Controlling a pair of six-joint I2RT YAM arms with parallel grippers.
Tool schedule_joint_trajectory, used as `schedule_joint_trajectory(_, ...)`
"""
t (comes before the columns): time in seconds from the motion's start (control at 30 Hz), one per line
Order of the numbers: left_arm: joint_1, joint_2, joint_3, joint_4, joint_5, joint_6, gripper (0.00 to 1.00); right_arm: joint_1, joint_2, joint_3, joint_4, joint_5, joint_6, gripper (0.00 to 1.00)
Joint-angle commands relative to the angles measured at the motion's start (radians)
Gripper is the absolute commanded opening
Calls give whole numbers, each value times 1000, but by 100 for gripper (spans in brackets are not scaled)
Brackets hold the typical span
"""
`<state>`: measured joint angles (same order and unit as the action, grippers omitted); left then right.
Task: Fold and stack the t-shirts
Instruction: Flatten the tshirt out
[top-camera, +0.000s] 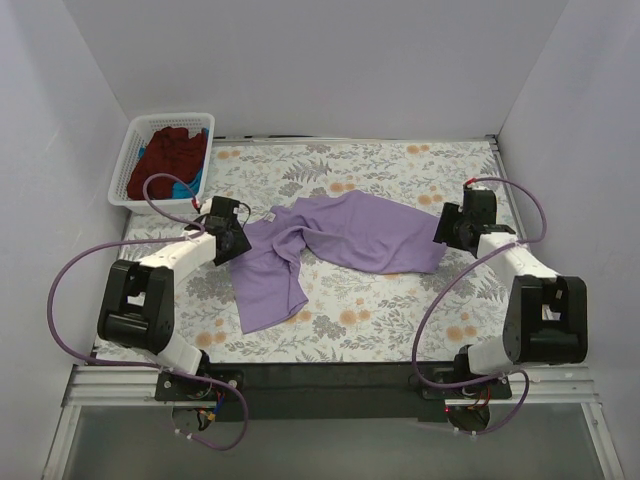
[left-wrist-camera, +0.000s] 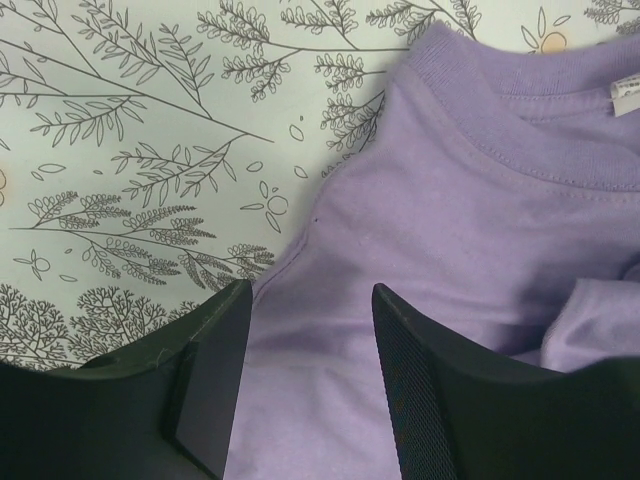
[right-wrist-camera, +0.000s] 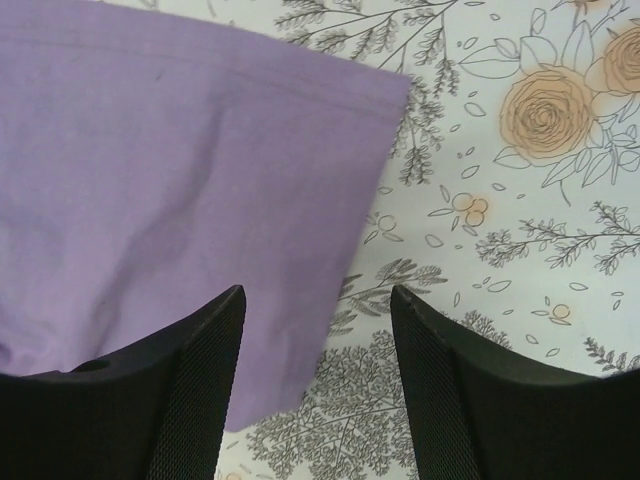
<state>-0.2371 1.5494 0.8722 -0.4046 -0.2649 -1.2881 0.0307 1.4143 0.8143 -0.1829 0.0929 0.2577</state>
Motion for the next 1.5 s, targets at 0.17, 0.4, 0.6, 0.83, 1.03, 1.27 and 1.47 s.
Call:
schedule_joint_trajectory(0.17,7,44,2,23,-2,29,49,-21,199,143,88,64,-24,68)
schedule_joint_trajectory(0.4,9,69,8,16,-27,36,50,-22,316,204,88,74,-52,68)
schedule_joint_trajectory(0.6,7,83,14,9,-31,36,50,-22,377,232,88,50,-48,63)
schedule_joint_trajectory(0.83,9,92,16,4,-48,41,50,-20,426,273,86,47,-64,27)
schedule_joint_trajectory(1.03,7,100,19,-5,-71,44,50,-22,327,370,54,93,-78,1)
schedule_joint_trajectory(1.27,7,104,21,-10,-54,49,50,-22,95,542,55,6,-84,1)
schedule_joint_trajectory(1.47,7,124,28,-23,-42,52,50,-22,17,566,82,-162,-120,1)
